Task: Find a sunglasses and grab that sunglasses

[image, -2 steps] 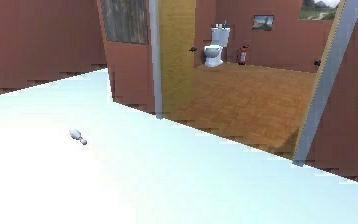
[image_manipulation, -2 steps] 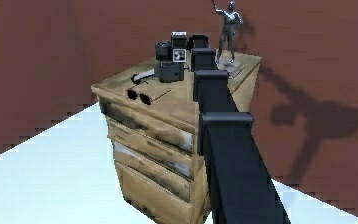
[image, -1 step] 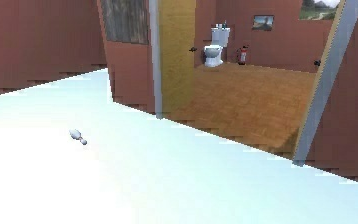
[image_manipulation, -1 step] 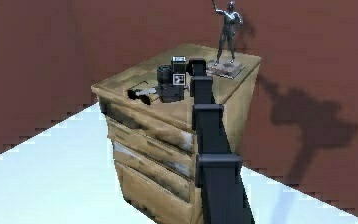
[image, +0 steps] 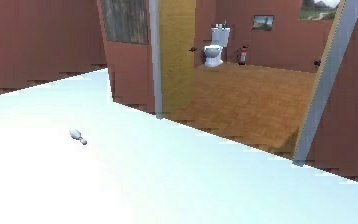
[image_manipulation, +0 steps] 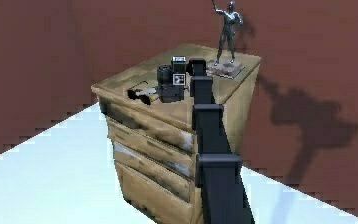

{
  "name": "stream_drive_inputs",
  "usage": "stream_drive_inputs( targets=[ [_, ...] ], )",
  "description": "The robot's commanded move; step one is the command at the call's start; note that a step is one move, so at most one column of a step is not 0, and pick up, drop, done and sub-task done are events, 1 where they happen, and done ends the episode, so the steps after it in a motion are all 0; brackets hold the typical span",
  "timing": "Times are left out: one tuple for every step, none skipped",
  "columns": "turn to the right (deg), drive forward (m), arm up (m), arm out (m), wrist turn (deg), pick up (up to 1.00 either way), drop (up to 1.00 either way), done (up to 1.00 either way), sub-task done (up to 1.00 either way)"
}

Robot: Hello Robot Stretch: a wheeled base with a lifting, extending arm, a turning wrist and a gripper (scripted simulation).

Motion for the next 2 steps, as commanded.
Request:
stream_drive_inputs(
  targets=[
    [0.0, 0.0, 0.06, 0.0, 0.0, 0.0, 0.0, 0.0, 0.0],
    [0.0, 0.0, 0.0, 0.0, 0.0, 0.0, 0.0, 1.0, 0.0]
  ],
)
